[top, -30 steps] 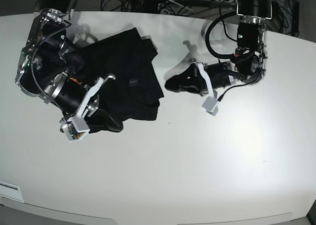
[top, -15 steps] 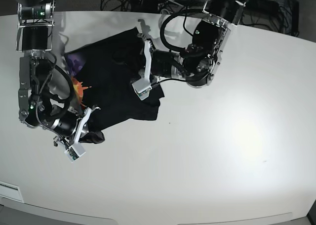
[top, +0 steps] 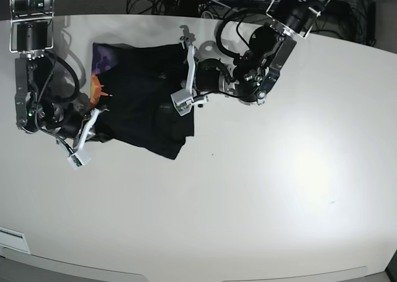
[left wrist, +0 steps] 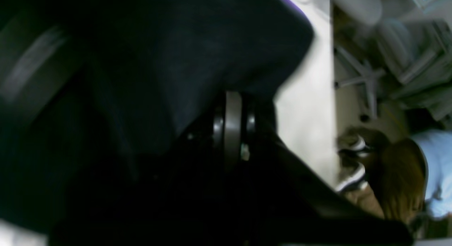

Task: Fold the T-shirt properly
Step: 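Flip the folded bundle over with both grippers, showing the printed graphic, then push the folded shirt's sides square with both grippers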

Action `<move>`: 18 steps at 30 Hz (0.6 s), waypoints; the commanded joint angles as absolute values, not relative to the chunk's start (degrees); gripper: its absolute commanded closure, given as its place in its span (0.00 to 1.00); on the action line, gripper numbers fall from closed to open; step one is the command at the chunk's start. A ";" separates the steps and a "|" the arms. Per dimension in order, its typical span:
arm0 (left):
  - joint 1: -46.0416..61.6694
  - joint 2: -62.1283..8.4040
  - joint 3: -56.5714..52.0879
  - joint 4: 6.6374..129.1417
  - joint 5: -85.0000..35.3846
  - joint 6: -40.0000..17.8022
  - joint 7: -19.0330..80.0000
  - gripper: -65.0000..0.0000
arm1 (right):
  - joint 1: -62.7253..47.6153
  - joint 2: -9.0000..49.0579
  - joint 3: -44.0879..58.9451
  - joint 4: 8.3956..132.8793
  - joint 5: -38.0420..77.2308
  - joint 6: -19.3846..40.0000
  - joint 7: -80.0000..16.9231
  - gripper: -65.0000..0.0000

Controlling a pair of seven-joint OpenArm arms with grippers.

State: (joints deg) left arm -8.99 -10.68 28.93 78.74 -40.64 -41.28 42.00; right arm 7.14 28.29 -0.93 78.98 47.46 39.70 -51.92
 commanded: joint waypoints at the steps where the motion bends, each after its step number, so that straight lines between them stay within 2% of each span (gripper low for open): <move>1: -10.22 -13.47 28.60 76.31 -30.61 -40.00 45.82 1.00 | 6.31 29.69 1.02 80.42 49.17 40.00 -52.60 1.00; 8: -16.58 -18.13 28.60 65.80 -19.20 -40.00 25.56 1.00 | -7.81 27.55 16.58 84.47 59.22 40.00 -55.40 1.00; 14: -19.66 -17.37 28.60 60.07 -10.07 -37.65 6.11 1.00 | -17.67 18.06 24.86 89.91 59.99 40.00 -56.27 1.00; 18: -21.52 -15.14 28.60 58.17 -7.49 -38.57 3.86 1.00 | -20.93 13.34 25.56 94.76 59.72 40.00 -56.21 1.00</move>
